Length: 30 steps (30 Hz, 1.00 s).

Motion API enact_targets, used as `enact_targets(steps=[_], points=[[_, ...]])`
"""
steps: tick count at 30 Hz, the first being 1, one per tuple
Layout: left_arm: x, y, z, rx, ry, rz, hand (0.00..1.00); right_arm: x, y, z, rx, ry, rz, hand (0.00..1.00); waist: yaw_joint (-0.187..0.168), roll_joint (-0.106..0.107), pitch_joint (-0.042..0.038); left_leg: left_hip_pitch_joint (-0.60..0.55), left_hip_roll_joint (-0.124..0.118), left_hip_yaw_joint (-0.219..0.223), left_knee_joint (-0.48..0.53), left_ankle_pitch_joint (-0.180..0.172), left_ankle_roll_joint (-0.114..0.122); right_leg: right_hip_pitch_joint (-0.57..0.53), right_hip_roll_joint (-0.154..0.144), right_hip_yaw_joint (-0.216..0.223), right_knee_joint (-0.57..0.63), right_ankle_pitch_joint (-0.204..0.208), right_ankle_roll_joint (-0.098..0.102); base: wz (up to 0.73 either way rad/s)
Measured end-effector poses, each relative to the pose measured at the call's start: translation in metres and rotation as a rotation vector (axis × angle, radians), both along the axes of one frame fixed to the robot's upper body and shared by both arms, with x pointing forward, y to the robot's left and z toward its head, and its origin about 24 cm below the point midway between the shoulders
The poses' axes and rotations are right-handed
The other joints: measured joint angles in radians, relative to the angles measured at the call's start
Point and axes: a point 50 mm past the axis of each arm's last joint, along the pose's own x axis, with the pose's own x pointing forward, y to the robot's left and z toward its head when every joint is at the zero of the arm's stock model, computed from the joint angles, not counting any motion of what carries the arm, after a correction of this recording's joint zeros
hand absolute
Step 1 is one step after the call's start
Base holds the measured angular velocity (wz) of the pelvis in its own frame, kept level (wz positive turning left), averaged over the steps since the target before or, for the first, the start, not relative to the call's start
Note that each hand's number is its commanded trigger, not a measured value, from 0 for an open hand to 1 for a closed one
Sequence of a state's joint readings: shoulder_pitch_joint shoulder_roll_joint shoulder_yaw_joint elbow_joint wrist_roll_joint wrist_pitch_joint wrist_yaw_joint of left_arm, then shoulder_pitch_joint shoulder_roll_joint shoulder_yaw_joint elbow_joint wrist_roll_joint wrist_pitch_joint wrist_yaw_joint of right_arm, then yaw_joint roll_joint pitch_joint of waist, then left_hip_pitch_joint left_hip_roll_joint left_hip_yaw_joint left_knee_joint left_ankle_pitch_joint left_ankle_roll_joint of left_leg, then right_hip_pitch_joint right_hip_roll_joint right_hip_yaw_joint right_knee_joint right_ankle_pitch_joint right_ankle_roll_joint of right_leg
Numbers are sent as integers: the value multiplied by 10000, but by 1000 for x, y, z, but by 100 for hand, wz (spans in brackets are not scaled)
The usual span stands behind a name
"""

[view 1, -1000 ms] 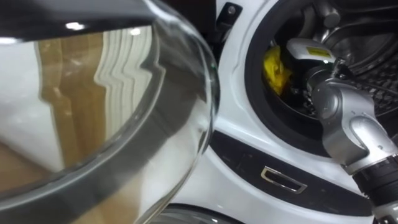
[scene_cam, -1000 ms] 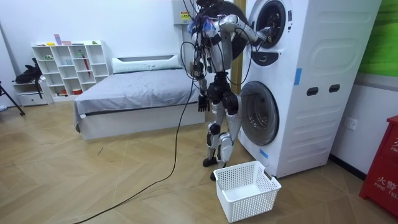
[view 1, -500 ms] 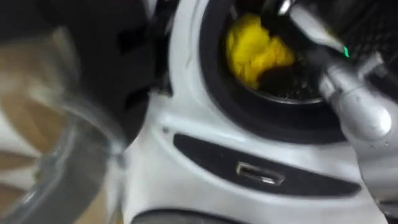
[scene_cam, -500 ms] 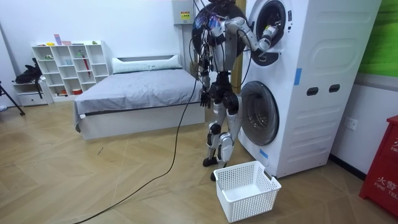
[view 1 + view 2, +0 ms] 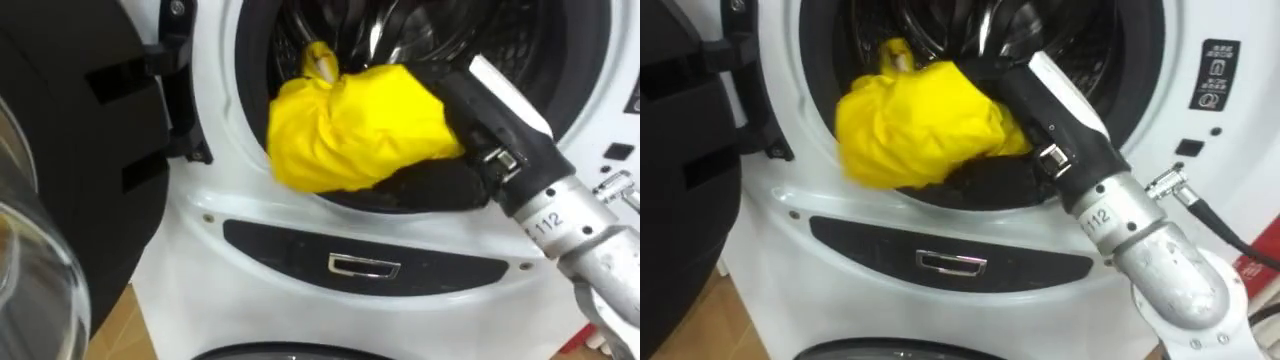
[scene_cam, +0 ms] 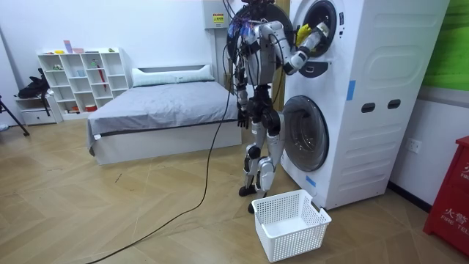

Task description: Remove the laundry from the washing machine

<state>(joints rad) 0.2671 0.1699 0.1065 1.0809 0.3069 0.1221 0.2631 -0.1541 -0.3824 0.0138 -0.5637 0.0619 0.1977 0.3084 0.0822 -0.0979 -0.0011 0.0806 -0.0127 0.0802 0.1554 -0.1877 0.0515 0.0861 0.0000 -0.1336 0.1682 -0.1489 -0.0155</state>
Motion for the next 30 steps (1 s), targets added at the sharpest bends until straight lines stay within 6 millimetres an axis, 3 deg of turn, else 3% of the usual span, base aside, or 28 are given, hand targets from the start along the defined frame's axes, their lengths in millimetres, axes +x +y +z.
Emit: enact_targets(steps=[11, 15, 18, 21, 22, 25, 30], points=[[-13, 5, 1, -45, -15, 808, 0, -23, -18, -12, 1306, 819, 963, 100, -376, 181, -76, 116, -3, 20, 106, -87, 44, 1, 13, 168, 4, 0, 1, -1], [-13, 8, 3, 59, -152, 1132, 0, -27, -22, -9, 1807, 953, 1388, 100, -708, 166, -81, 196, 11, 216, 80, -90, 47, 26, 32, 336, 5, 0, 1, -6], [-13, 10, 3, 104, -172, 1159, 0, -33, -39, -3, 1875, 612, 750, 100, -1200, 173, -72, 189, 11, 328, 56, -124, 90, -36, 37, 531, 19, 0, 1, -14], [-12, 12, 4, 76, -376, 1241, 0, -45, -67, -6, 1884, 616, -760, 100, -1353, 186, -64, 284, 101, 938, -38, -208, 64, -179, 130, 998, 34, 9, -1, -56], [-12, 13, 4, 86, -393, 1295, 0, -49, -77, -7, 1882, 624, -1304, 100, -1601, 192, -40, 290, 159, 1137, -43, -247, 36, -214, 198, 1174, 52, 53, -20, -68], [-8, 13, 4, 22, -550, 1239, 0, -53, -89, -6, 1909, 533, -1944, 100, -2163, 237, 3, 288, 292, 1602, -38, -374, -45, -472, 363, 1651, 151, 76, -54, -54], [14, 13, 4, -102, -1087, 974, 0, -55, -106, -7, 2015, 556, -2692, 100, -2557, 249, -12, 446, 516, 2512, -14, -465, -184, -728, 578, 2329, 194, 183, -182, -57]])
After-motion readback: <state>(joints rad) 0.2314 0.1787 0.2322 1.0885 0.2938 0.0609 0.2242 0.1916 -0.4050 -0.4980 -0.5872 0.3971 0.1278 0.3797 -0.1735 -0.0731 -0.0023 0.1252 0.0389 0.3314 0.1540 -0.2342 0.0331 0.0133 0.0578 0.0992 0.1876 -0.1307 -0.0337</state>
